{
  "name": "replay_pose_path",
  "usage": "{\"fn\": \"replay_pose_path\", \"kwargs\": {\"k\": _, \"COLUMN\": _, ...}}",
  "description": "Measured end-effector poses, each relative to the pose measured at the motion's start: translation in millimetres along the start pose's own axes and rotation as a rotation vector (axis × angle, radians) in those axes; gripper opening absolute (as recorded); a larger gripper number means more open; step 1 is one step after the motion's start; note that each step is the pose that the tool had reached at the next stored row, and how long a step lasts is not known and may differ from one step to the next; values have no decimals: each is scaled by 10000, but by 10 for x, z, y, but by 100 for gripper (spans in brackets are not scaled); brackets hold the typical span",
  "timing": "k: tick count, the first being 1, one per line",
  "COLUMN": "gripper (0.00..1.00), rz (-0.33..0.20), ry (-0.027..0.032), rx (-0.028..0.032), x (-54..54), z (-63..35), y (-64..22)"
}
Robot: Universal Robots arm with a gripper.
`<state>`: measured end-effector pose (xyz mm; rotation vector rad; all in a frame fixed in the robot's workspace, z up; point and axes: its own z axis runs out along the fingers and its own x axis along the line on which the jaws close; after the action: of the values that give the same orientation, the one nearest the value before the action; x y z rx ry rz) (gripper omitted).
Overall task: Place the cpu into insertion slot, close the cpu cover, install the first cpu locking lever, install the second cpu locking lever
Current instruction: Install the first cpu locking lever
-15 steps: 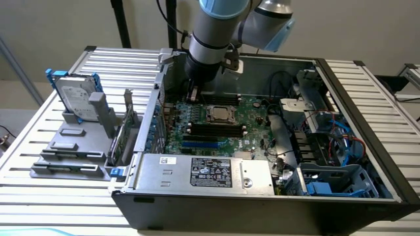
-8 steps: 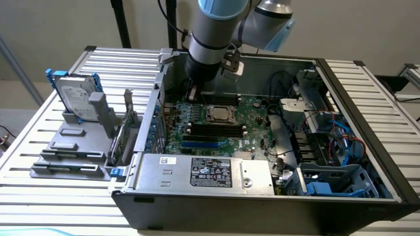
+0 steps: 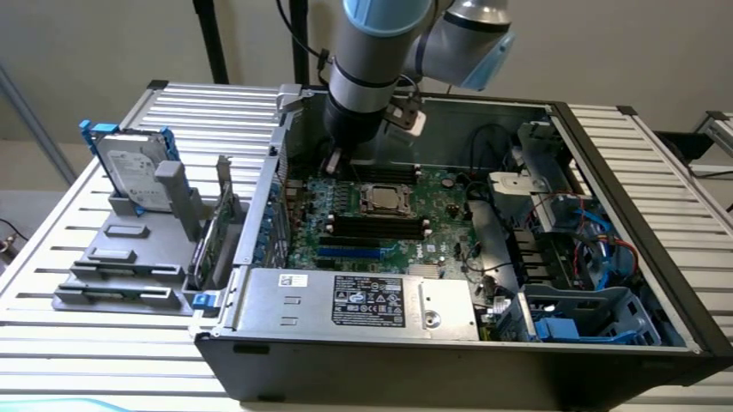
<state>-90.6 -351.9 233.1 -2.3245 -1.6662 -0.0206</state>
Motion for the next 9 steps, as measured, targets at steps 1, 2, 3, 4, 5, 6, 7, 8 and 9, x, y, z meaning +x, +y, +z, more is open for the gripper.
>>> {"fn": "replay_pose_path", "kwargs": {"k": 1, "gripper": 11, "rz": 130, "ry": 29, "rx": -15, "x": 0, "z": 0, "y": 0}}
{"fn": "replay_pose_path", "kwargs": {"k": 2, "gripper": 11, "rz": 264, "ry": 59, "rx": -31, "x": 0, "z": 0, "y": 0}}
{"fn": "replay_pose_path", "kwargs": {"k": 3, "gripper": 11, "rz": 395, "ry": 87, "rx": -47, "x": 0, "z": 0, "y": 0}}
{"fn": "replay_pose_path", "kwargs": {"k": 4, "gripper": 11, "rz": 521, "ry": 115, "rx": -62, "x": 0, "z": 0, "y": 0}}
{"fn": "replay_pose_path", "kwargs": {"k": 5, "gripper": 11, "rz": 665, "ry": 146, "rx": -79, "x": 0, "z": 0, "y": 0}}
{"fn": "replay_pose_path", "kwargs": {"k": 6, "gripper": 11, "rz": 793, "ry": 175, "rx": -95, "x": 0, "z": 0, "y": 0}}
{"fn": "replay_pose_path", "kwargs": {"k": 7, "gripper": 11, "rz": 921, "ry": 205, "rx": -110, "x": 0, "z": 0, "y": 0}}
{"fn": "replay_pose_path", "kwargs": {"k": 8, "gripper": 11, "rz": 1046, "ry": 237, "rx": -126, "x": 0, "z": 0, "y": 0}}
{"fn": "replay_pose_path", "kwargs": {"k": 9, "gripper": 11, "rz": 1172, "ry": 268, "rx": -141, "x": 0, "z": 0, "y": 0}}
